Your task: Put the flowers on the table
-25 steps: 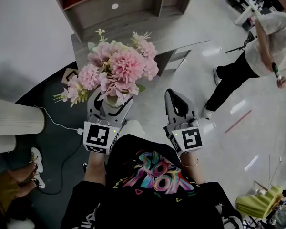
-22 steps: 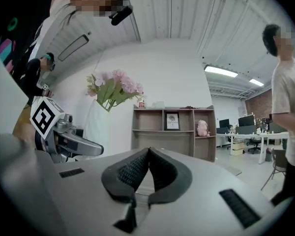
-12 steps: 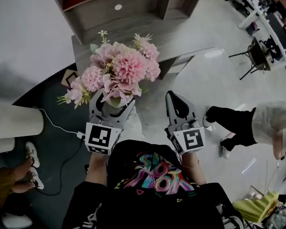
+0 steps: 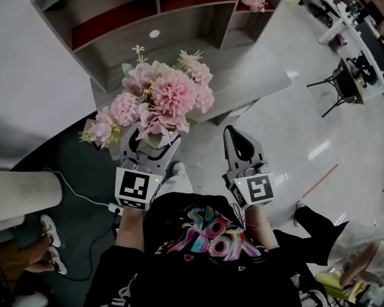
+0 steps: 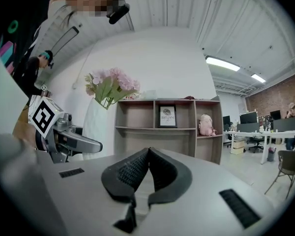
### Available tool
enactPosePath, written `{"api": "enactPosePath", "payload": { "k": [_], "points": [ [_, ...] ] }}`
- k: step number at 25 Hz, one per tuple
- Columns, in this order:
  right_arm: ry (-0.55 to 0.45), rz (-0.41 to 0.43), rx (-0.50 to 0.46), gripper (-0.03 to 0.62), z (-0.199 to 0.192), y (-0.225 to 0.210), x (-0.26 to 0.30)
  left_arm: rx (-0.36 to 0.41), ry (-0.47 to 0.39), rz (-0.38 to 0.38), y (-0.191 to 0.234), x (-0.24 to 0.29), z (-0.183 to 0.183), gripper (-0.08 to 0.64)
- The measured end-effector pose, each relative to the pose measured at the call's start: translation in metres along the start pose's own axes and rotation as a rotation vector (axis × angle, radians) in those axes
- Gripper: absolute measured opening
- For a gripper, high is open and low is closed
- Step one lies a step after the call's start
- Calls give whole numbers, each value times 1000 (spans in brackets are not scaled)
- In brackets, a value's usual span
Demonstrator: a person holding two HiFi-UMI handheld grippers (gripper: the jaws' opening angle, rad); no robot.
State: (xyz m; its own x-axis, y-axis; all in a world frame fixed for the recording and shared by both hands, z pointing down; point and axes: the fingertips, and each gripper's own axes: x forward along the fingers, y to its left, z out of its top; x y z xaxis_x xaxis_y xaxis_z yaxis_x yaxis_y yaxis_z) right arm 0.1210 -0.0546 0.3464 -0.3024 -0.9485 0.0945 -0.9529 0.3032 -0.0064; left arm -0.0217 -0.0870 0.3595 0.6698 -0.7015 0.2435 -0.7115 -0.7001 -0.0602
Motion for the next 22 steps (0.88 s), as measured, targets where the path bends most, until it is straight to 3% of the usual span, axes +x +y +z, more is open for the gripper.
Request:
{"api": "enactPosePath", "payload": {
  "k": [3, 5, 10, 14, 18, 22],
  "points": [
    [-24, 5, 4, 15, 5, 1, 3, 5, -4, -2, 1, 1, 0, 364],
    [26, 0, 8, 15, 0, 0, 1, 1, -3, -3, 0, 0, 0, 364],
    [16, 4, -10, 15, -4, 0, -2, -3, -2, -16, -2, -1, 1, 364],
    [63, -18, -7, 15, -2, 2, -5, -4, 9, -26, -1, -3, 3, 364],
    [11, -8, 12, 15, 8, 8, -6, -7, 22, -34, -3, -7, 4, 364],
    [28, 7, 17, 15, 7, 9, -4, -22, 31, -29, -6, -7, 3, 364]
  ]
}}
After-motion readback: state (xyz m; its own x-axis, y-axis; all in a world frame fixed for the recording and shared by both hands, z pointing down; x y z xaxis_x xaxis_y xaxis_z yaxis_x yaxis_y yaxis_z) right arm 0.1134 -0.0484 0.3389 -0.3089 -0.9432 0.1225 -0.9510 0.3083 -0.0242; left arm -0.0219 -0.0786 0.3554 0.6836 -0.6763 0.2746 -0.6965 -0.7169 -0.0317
